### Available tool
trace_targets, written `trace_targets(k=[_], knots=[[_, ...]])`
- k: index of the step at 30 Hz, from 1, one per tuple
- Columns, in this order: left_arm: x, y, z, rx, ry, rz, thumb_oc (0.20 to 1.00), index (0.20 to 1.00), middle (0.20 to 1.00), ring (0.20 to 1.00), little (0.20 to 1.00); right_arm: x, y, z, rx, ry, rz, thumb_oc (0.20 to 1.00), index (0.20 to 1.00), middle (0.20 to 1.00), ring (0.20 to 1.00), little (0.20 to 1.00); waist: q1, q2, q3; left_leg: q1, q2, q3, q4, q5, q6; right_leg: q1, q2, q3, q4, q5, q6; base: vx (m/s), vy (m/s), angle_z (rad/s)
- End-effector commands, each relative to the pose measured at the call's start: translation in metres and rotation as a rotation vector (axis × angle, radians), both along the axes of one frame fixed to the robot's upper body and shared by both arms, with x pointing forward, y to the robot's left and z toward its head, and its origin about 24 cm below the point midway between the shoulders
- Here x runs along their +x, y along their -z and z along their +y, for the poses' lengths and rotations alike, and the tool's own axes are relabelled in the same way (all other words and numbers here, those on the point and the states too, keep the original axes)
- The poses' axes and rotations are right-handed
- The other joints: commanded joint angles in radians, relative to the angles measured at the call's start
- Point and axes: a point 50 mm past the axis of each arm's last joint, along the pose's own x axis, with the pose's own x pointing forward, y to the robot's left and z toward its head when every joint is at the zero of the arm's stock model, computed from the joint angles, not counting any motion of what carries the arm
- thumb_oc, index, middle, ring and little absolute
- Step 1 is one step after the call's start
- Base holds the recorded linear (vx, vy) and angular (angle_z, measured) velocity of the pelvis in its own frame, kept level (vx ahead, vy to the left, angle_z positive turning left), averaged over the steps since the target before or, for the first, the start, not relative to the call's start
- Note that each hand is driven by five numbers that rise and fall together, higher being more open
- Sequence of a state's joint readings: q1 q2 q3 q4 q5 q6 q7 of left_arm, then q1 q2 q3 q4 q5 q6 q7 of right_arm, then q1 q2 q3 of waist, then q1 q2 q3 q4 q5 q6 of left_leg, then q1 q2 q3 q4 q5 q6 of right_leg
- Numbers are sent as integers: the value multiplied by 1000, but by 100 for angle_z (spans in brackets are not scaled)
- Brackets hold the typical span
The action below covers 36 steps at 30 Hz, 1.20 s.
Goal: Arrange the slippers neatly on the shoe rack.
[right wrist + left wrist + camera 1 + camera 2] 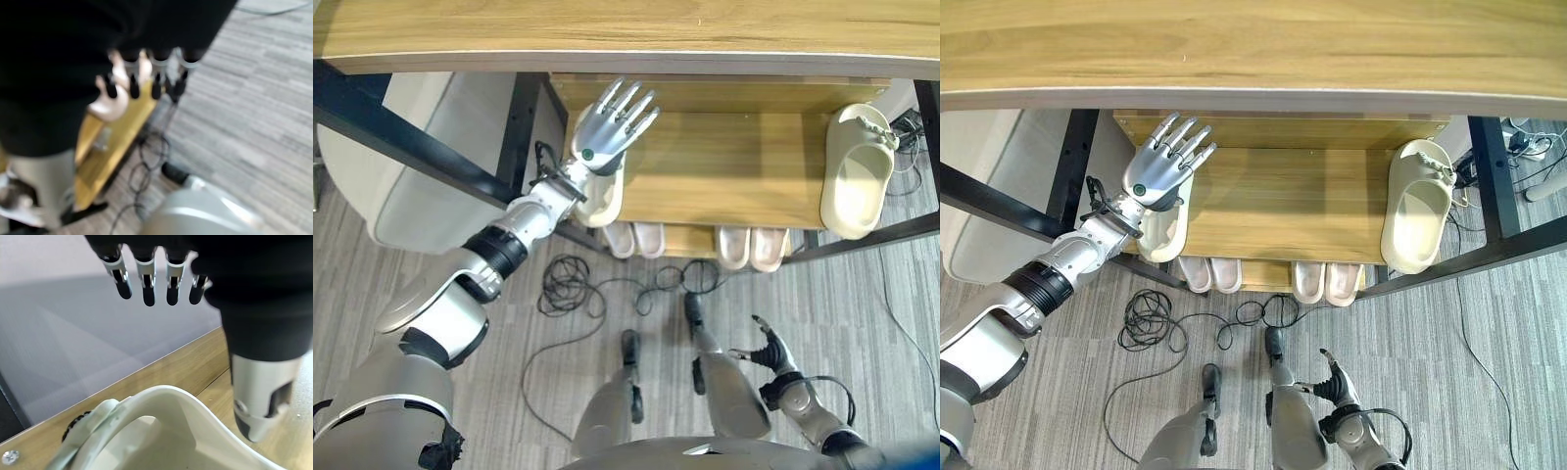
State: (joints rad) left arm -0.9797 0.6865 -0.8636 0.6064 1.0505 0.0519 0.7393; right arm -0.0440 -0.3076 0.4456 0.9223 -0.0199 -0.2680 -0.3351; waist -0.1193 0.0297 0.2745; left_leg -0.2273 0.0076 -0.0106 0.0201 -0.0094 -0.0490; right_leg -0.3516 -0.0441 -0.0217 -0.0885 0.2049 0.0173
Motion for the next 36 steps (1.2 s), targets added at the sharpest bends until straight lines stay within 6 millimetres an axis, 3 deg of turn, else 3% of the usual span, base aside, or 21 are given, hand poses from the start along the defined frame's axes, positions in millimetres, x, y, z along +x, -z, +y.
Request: trace_targets(k=[1, 12, 20, 36], knots=[[-1, -56, 65, 97, -184, -161, 1000, 1000, 1000, 1000, 1000, -1, -2, 2, 44, 39, -28, 1000, 1000, 1000, 1000, 1000, 22, 21, -32, -99, -21, 5, 120, -51, -2, -12, -88, -9, 233, -215, 127, 0, 0, 0], [-1, -61, 70, 162, -207, -186, 1000, 1000, 1000, 1000, 1000, -1, -2, 1, 38, 44, -33, 1000, 1000, 1000, 1000, 1000, 25, 27, -39, -105, -21, 5, 121, -51, -2, -18, -85, -5, 233, -217, 127, 0, 0, 0], [2, -61, 94, 192, -333, -213, 1000, 1000, 1000, 1000, 1000, 5, -7, -2, 26, 52, -73, 1000, 1000, 1000, 1000, 1000, 25, 29, -35, -119, -21, 6, 126, -48, -2, -27, -83, -1, 229, -212, 127, 4, 4, -1], [0, -69, 105, 172, -402, -288, 1000, 1000, 1000, 1000, 1000, 5, -12, -4, 30, 53, -108, 1000, 1000, 1000, 1000, 1000, 24, 18, -49, -126, -23, -9, 139, -56, -1, -28, -78, 1, 236, -217, 124, 0, 0, 0]])
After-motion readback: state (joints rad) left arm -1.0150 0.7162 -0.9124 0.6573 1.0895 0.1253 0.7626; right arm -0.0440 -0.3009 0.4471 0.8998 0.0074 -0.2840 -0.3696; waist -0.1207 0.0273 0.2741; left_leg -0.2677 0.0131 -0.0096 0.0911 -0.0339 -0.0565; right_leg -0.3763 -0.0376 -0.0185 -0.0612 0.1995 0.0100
